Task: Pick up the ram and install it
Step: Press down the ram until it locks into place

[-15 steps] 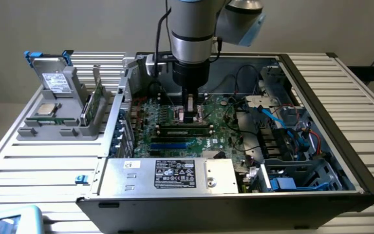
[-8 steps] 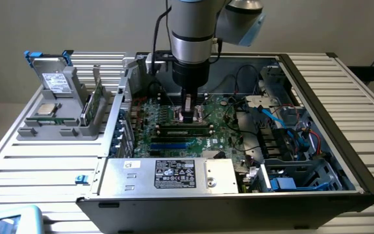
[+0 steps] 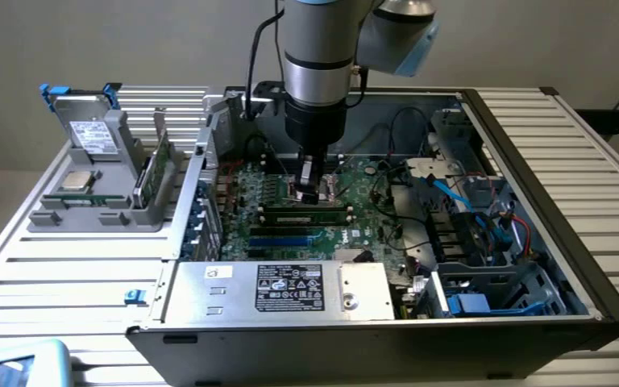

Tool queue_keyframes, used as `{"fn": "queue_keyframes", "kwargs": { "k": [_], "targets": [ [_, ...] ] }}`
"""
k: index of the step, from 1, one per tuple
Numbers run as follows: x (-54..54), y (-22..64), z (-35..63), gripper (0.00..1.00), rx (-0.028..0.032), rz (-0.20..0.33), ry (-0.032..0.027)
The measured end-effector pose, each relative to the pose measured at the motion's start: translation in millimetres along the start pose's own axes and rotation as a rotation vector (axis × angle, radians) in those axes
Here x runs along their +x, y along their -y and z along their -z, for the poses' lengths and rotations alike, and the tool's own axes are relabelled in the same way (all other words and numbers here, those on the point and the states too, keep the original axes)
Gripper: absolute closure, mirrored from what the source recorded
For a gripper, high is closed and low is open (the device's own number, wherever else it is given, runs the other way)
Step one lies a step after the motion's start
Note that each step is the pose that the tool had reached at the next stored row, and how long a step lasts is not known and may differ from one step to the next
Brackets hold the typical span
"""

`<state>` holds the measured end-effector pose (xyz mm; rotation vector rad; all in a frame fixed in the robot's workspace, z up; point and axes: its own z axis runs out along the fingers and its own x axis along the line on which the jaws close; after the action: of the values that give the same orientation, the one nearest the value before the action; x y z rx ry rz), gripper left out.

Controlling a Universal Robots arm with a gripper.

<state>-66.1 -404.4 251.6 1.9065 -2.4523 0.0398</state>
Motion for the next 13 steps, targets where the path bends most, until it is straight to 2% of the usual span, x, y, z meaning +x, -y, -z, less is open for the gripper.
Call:
{"fn": "queue_keyframes", "kwargs": {
  "k": [13],
  "targets": [
    [0.0,0.0,-0.1,0.89,-0.0089,-0.207,0.0002]
  ]
}}
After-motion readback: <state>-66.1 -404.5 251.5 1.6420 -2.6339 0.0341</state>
